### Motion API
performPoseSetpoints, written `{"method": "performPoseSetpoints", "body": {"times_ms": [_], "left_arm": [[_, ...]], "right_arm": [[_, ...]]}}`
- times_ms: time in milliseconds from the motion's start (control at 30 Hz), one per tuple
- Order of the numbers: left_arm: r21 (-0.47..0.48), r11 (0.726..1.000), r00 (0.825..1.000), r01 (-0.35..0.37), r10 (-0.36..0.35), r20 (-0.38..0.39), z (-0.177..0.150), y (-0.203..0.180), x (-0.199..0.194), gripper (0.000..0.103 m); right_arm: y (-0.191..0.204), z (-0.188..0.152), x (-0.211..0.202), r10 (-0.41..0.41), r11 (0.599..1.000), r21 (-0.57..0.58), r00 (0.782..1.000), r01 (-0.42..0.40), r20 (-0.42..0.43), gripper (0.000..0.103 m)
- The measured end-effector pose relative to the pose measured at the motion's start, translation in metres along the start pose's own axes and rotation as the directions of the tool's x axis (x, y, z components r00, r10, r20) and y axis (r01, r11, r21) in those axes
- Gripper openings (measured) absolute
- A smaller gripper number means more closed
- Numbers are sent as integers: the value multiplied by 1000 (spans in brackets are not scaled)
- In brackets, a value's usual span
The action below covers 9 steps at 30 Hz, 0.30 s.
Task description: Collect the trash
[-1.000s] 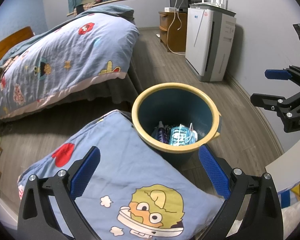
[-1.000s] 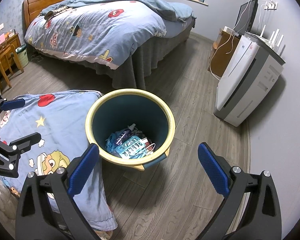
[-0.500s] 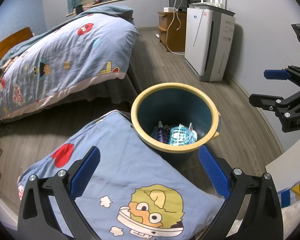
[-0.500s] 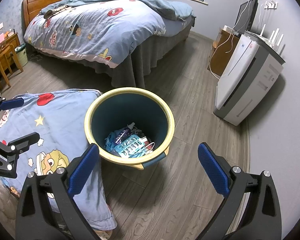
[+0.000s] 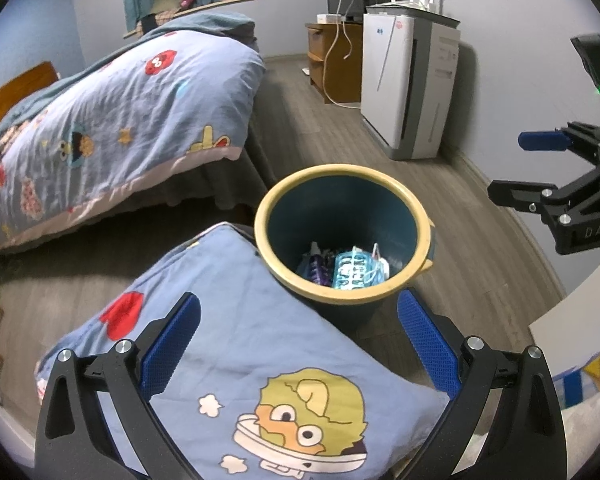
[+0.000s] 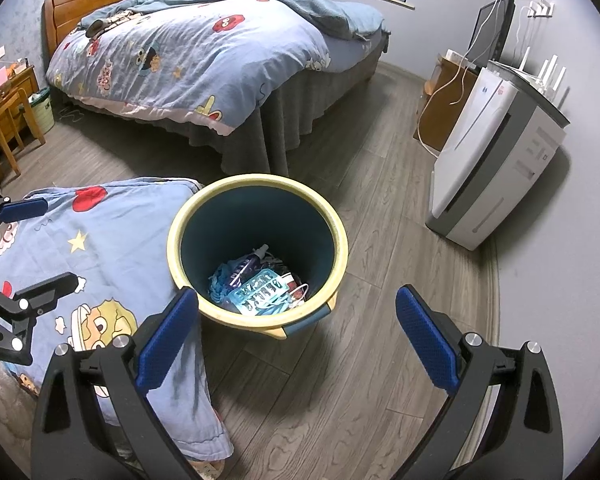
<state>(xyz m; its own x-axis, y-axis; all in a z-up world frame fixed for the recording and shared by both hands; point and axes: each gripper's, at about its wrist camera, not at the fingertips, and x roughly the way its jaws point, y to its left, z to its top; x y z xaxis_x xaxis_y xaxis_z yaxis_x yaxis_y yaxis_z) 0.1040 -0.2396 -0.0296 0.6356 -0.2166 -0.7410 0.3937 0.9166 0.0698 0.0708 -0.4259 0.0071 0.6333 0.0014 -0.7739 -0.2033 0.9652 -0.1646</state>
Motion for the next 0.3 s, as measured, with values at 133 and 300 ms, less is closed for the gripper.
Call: {"method": "performPoseSetpoints", "body": {"times_ms": [133,300], "left_arm": [[2,1000,1000,-17,17,-9,1,3,0,98],[-31,1000,1000,-3,3,-30,1,15,-1,98]], "right_arm": [[1,-1,-1,-5,1000,1,1000,5,-4,97],[4,2,2,-11,1000,-3,1000,11,-11,97]]}}
